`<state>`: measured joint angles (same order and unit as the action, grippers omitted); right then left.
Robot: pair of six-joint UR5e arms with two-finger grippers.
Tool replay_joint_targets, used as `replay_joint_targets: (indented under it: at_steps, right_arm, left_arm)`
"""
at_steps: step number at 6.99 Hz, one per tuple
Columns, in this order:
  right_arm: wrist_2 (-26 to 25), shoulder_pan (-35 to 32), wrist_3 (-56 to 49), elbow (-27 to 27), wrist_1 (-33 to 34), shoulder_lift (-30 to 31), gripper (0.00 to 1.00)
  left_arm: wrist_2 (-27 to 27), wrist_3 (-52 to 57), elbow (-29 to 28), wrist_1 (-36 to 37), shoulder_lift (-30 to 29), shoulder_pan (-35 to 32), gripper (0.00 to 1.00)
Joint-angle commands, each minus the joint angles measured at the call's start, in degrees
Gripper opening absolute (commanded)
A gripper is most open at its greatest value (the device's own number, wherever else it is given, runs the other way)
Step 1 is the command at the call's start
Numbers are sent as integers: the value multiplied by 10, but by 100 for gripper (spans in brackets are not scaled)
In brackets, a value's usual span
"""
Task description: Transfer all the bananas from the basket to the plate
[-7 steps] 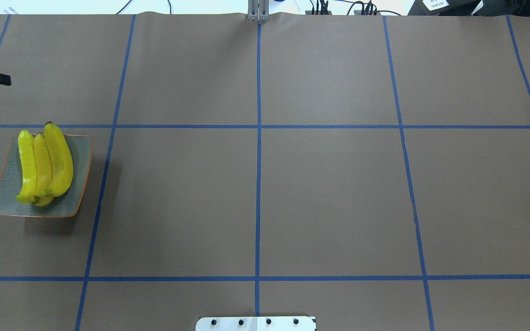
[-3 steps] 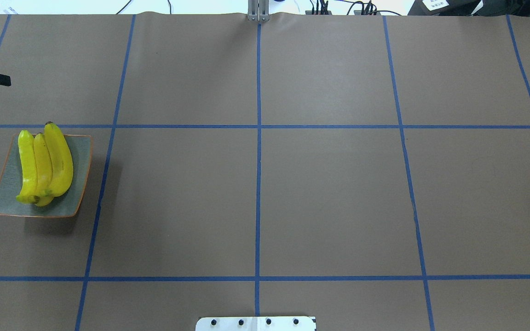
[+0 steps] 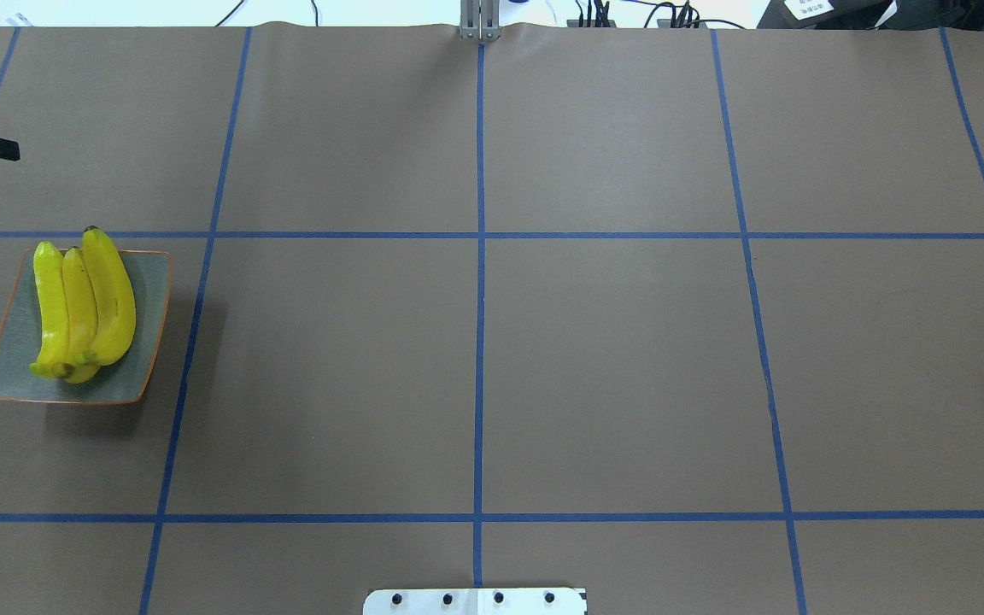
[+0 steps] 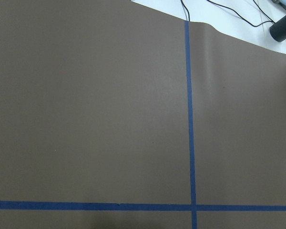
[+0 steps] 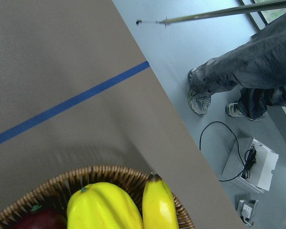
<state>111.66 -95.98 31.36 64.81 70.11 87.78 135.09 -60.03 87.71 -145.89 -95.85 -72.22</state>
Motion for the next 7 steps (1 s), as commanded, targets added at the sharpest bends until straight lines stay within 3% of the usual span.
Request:
replay_joint_targets:
  at_steps: [1,7]
  right_arm:
    - [-2,0,21,-55,-101,5,99]
    - [-21,2,19,-86,-110,4,99]
  left_arm:
    - [0,0,0,0,-1,1,100]
    - [0,1,0,0,-1,6,100]
